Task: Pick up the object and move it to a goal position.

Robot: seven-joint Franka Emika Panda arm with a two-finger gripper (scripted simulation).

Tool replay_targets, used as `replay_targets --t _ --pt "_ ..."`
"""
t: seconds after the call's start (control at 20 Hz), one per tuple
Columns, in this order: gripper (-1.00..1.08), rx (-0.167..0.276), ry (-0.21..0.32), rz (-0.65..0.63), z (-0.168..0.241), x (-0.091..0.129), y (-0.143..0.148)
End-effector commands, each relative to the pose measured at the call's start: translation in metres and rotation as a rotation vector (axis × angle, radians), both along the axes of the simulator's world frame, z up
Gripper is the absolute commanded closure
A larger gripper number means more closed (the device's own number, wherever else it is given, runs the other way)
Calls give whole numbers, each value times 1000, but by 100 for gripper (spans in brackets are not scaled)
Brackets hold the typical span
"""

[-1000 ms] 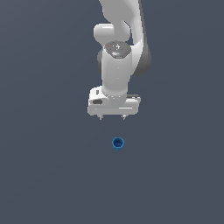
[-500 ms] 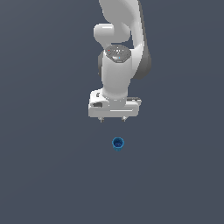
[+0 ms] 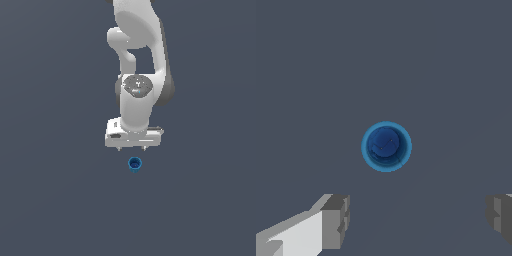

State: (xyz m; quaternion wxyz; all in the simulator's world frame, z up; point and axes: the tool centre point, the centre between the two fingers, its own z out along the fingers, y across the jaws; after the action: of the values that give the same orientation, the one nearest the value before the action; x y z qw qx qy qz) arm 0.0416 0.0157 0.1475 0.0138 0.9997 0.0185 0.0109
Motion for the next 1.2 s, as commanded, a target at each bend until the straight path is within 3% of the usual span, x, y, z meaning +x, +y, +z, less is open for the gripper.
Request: replay_targets --t 0.0,0.5,1.15 --pt "-92 7 6 -8 -15 8 4" --pt "-92 26 21 -30 -54 25 15" --pt "-92 27 22 -32 -81 25 15"
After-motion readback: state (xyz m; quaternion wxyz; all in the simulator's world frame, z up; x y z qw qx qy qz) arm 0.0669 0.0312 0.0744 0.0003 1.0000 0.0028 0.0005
